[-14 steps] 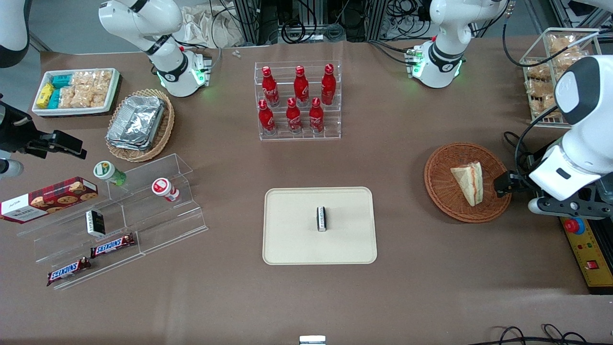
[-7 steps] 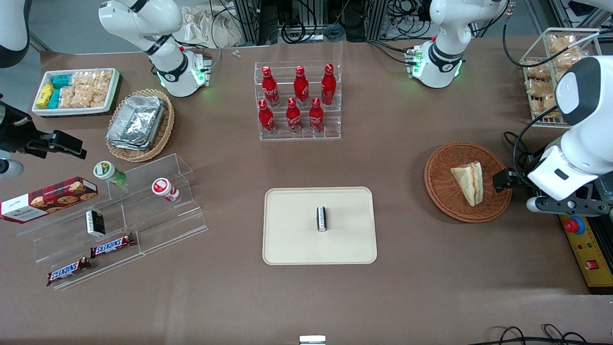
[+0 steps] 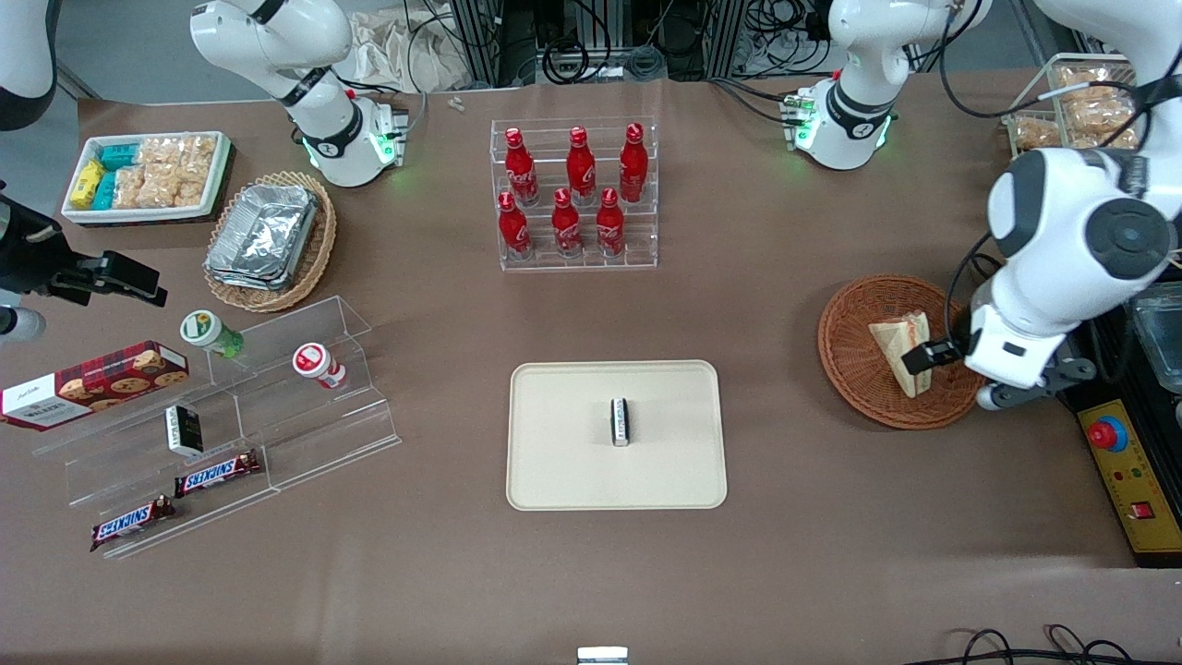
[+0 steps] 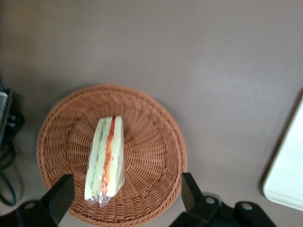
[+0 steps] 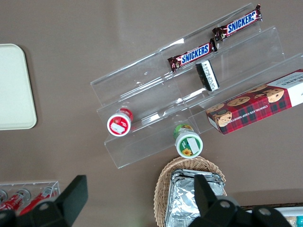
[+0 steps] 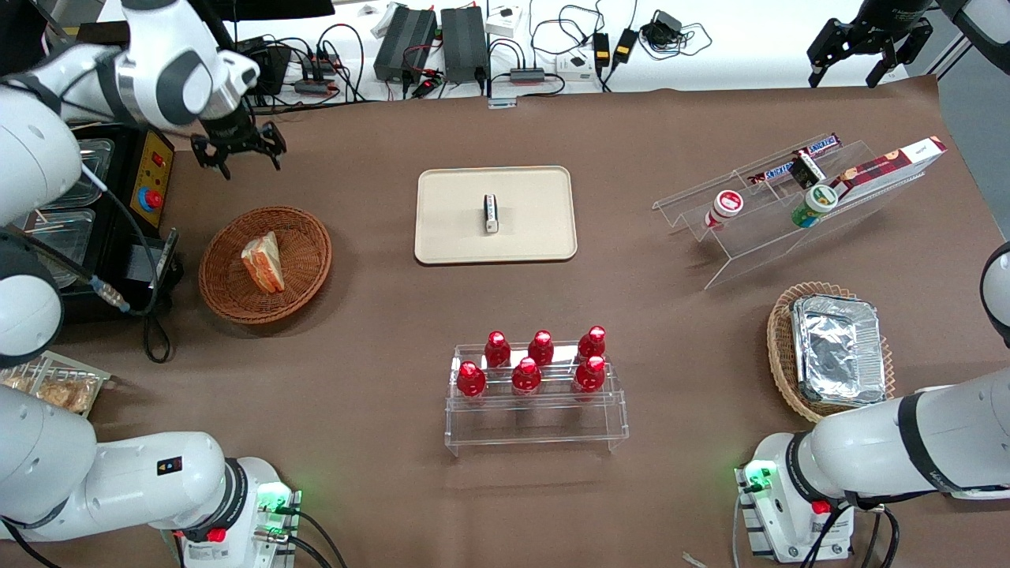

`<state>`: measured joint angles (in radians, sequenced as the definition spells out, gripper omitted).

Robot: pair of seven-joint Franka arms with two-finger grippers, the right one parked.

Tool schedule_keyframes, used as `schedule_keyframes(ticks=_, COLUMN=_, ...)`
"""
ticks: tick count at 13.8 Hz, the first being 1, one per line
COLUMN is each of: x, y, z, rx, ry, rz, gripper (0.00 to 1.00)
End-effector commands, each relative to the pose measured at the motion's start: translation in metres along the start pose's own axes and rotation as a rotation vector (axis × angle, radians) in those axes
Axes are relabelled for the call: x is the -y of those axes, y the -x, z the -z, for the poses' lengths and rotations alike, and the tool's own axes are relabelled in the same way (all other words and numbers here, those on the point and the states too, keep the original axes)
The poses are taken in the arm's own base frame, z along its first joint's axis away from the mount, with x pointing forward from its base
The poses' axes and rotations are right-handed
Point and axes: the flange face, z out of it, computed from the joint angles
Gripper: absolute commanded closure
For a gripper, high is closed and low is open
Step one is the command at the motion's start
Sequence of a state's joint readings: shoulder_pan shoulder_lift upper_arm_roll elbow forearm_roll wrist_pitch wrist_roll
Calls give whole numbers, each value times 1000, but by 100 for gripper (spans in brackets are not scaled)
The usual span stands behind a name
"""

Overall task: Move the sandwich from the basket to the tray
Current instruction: 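Lower the left gripper onto the sandwich and close on its edge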

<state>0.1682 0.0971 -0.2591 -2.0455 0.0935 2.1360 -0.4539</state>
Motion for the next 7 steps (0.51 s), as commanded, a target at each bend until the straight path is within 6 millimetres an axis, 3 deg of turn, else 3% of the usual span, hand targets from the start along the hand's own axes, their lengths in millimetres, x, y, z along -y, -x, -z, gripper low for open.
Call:
schedule_keyframes(ticks=1, x=34, y=34, z=-29, rx=-19, ry=-20, rz=87, gripper=0)
schedule_keyframes(ticks=7, x=55, y=51, z=-77, rx=-36, ry=2, rz=124, gripper=0)
